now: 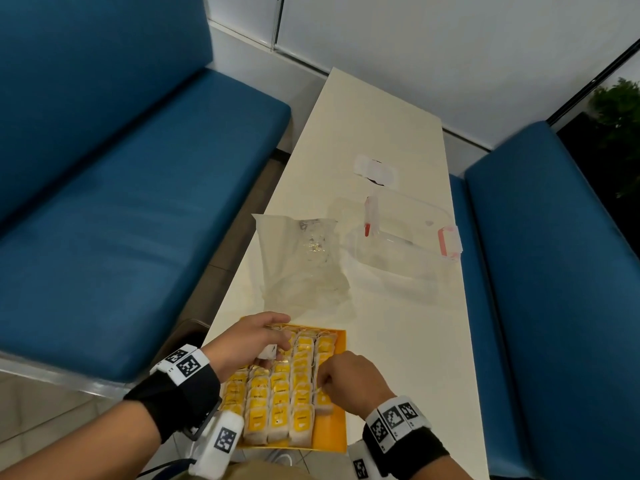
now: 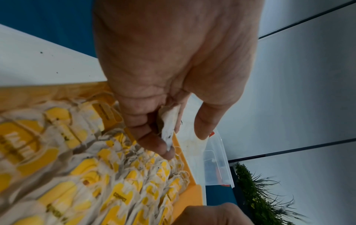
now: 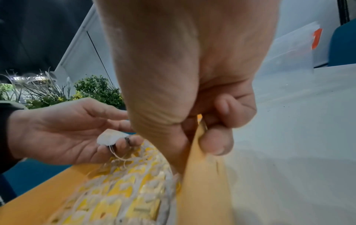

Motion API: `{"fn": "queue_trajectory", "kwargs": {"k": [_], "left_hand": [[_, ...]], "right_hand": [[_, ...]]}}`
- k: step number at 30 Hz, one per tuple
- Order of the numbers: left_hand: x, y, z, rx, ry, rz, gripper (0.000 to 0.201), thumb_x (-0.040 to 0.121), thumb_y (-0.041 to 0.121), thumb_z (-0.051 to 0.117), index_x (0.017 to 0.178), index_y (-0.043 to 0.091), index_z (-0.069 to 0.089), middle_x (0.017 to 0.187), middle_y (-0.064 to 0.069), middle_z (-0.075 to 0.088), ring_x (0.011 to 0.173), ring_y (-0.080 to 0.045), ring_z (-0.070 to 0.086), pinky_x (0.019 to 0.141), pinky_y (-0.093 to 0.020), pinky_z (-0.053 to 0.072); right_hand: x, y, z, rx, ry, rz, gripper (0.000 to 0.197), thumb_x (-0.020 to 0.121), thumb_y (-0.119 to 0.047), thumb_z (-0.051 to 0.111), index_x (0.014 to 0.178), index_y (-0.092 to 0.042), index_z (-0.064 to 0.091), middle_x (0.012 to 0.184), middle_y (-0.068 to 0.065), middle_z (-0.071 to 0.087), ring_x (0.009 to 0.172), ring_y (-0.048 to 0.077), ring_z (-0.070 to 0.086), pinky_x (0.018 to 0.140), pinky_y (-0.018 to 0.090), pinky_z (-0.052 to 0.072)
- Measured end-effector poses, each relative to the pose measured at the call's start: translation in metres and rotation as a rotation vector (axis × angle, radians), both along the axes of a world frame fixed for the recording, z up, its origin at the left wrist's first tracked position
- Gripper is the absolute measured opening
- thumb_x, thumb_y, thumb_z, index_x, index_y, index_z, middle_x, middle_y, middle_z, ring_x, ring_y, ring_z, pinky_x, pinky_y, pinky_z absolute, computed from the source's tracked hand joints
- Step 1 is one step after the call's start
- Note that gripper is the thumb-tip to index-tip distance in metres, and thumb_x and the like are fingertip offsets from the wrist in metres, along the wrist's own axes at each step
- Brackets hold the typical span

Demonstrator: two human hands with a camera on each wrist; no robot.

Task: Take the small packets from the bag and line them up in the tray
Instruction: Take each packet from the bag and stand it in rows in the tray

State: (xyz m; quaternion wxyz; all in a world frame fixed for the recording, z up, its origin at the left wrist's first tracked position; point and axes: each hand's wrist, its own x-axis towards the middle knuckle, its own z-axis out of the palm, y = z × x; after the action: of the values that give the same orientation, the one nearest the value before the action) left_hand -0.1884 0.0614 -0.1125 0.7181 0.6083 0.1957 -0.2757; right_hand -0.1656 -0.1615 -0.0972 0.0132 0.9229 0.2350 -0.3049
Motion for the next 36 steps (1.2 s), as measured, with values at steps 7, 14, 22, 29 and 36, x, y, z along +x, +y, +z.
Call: {"fn": "queue_trajectory", "kwargs": {"k": [7, 14, 22, 29, 36], "left_hand": [[0.0, 0.0, 0.001, -0.009, 0.012, 0.004, 0.039, 0.091, 0.008, 0.068, 0.125, 0.026, 0.065, 0.114, -0.008, 0.073, 0.078, -0.016, 0.069, 0.065, -0.03, 0.055], [-0.001, 0.0, 0.004, -0.053, 0.017, 0.04, 0.028, 0.101, 0.027, 0.061, 0.128, 0.024, 0.063, 0.103, -0.014, 0.076, 0.078, -0.019, 0.07, 0.066, -0.032, 0.055], [0.0, 0.001, 0.01, -0.203, 0.036, 0.045, 0.032, 0.098, -0.003, 0.051, 0.123, 0.01, 0.067, 0.111, -0.021, 0.075, 0.097, -0.029, 0.074, 0.076, -0.036, 0.061], [0.004, -0.01, 0.011, -0.328, 0.036, 0.106, 0.037, 0.096, -0.012, 0.045, 0.121, 0.004, 0.068, 0.107, -0.021, 0.073, 0.096, -0.027, 0.073, 0.086, -0.04, 0.06], [0.003, -0.011, 0.012, -0.338, 0.046, 0.102, 0.034, 0.095, -0.01, 0.046, 0.114, 0.001, 0.072, 0.106, -0.026, 0.066, 0.101, -0.032, 0.067, 0.098, -0.048, 0.057]], "right_hand": [[-0.006, -0.006, -0.015, 0.019, -0.091, -0.001, 0.024, 0.094, -0.024, 0.049, 0.104, -0.026, 0.071, 0.111, -0.003, 0.064, 0.097, 0.025, 0.064, 0.078, 0.033, 0.049], [-0.013, -0.007, -0.02, 0.044, -0.133, -0.008, 0.022, 0.097, -0.029, 0.048, 0.108, -0.027, 0.067, 0.112, -0.003, 0.059, 0.095, 0.027, 0.064, 0.073, 0.034, 0.046], [0.007, -0.009, 0.012, 0.271, -0.313, -0.089, 0.027, 0.091, -0.04, 0.056, 0.111, -0.026, 0.066, 0.11, -0.005, 0.054, 0.102, 0.018, 0.057, 0.083, 0.034, 0.049], [0.0, 0.021, 0.034, 0.566, -0.242, 0.131, 0.033, 0.088, -0.033, 0.061, 0.121, -0.031, 0.059, 0.108, -0.008, 0.053, 0.095, 0.013, 0.058, 0.075, 0.027, 0.05], [-0.002, 0.037, 0.029, 0.656, -0.276, 0.039, 0.024, 0.095, -0.029, 0.052, 0.11, -0.026, 0.07, 0.098, -0.006, 0.058, 0.085, 0.013, 0.06, 0.07, 0.034, 0.054]]}}
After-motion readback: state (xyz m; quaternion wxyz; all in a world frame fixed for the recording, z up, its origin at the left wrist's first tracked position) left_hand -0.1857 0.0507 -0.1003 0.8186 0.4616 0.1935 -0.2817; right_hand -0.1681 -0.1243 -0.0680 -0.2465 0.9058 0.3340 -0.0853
